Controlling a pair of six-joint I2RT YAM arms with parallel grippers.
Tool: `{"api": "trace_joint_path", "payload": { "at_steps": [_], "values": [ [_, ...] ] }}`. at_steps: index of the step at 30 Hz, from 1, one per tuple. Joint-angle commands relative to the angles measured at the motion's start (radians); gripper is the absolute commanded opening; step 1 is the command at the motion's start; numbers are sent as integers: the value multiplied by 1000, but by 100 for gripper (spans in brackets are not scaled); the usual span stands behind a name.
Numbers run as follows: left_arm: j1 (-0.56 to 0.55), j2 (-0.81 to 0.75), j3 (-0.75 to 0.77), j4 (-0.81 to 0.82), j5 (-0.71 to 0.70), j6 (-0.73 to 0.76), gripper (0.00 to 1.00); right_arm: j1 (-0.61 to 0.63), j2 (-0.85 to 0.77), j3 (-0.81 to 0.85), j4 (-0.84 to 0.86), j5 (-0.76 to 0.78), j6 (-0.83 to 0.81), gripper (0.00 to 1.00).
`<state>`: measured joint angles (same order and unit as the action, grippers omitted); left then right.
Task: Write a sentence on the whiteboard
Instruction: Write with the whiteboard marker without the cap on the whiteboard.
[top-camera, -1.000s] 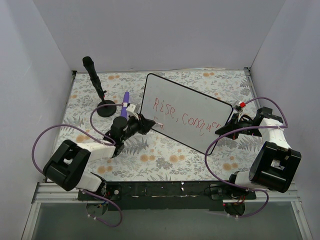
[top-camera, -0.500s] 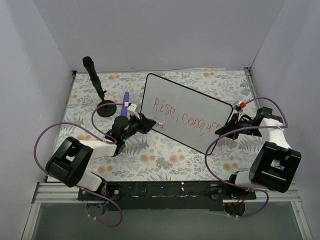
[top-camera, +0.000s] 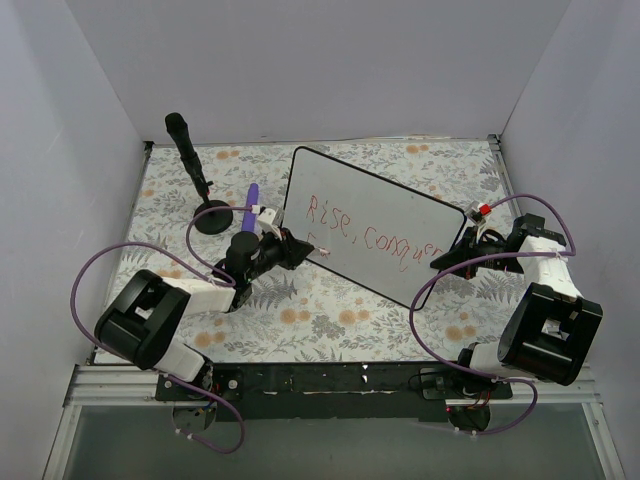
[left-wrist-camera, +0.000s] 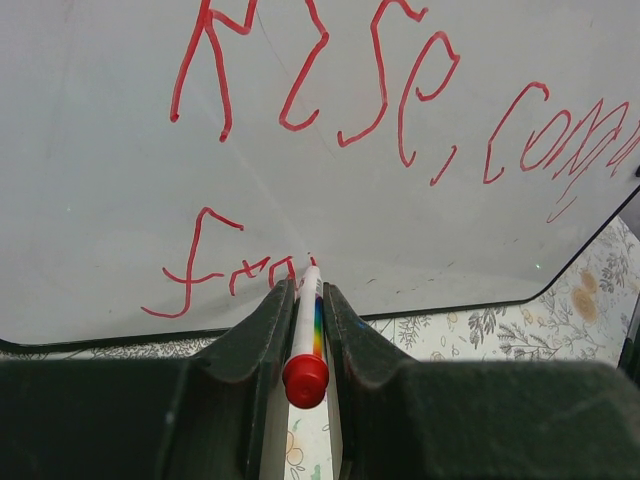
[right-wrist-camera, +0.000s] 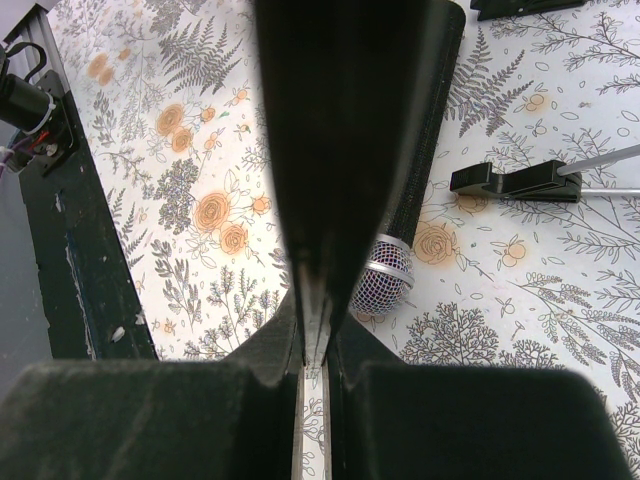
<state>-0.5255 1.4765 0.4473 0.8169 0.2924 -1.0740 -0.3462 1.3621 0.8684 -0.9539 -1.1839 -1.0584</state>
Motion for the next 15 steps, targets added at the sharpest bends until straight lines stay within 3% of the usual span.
{"api": "trace_joint_path", "payload": {
  "at_steps": [1, 15],
  "values": [
    [4, 5, 22, 4, -21, 25, 0, 10, -12, -6, 21, 60, -46, 1],
    [4, 31, 18, -50, -30, 49, 0, 10, -14, -6, 23, 58, -46, 1]
  ]
}}
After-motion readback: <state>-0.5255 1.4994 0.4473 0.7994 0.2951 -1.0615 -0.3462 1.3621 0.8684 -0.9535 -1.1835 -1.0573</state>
